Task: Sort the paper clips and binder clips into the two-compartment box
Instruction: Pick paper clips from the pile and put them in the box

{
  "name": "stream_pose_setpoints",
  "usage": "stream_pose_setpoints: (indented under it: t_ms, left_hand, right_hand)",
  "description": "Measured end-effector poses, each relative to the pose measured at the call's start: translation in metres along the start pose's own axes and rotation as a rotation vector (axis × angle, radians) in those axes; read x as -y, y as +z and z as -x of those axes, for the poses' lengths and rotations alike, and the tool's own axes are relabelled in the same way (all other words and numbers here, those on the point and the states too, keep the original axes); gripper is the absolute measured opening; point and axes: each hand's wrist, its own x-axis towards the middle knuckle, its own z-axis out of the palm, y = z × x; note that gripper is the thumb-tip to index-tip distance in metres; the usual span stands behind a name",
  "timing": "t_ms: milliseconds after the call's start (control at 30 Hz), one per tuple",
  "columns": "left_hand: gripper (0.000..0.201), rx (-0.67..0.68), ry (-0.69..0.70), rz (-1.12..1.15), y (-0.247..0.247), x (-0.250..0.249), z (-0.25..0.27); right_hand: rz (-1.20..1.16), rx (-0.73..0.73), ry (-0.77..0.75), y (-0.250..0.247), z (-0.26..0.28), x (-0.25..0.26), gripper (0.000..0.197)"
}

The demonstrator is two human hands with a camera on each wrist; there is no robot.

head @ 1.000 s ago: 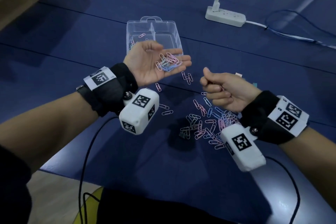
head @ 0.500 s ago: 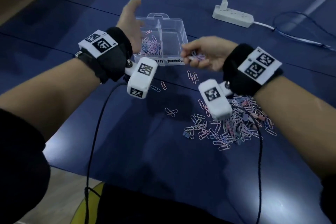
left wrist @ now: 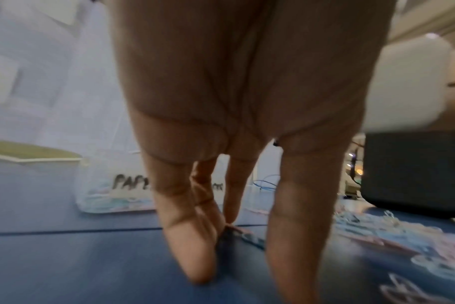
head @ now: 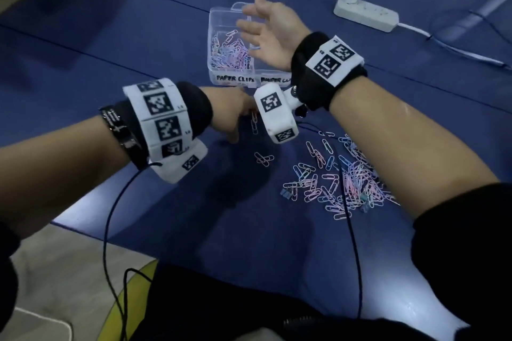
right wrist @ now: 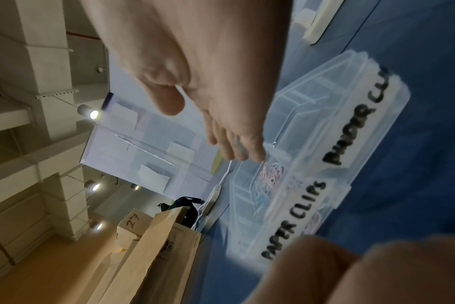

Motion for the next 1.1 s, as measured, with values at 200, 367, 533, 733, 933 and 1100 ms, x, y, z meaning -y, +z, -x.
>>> stream_pose_setpoints:
  t_ms: [200,367,533,733,933,1100]
  left_hand:
    - [0.085,-0.080,0.134,0.135,0.008,-0.020,-0.009]
    - [0.085,-0.048,0.164,0.141,0.017,-0.026,-0.003]
    - [0.032,-0.080,0.274,-0.086,0.025,-0.044,-0.006]
    - [0.026,-0.119,0.349,-0.179,0.027,-0.059,-0.005]
    - [0.023,-0.135,0.413,-0.124,0.038,-0.080,-0.003]
    - [0.010,-0.089,0.394,-0.199,0.041,-0.086,-0.005]
  right_hand:
    - [-0.082,0.074,-0.101,-0.016,0.003,0.001,0.059]
    - [-0.094,0.073,-0.191,-0.024,0.012,0.002,0.045]
    - [0.249,-0.120,-0.216,-0.060,0.044,-0.010,0.023]
    - [1.295,-0.084,0.004,-0.100,0.080,-0.047,0.038]
    - [1.550,0.040,-0.101,-0.092,0.076,-0.073,0.052]
    - [1.573,-0.003,-0.258,-0.092,0.077,-0.074,0.018]
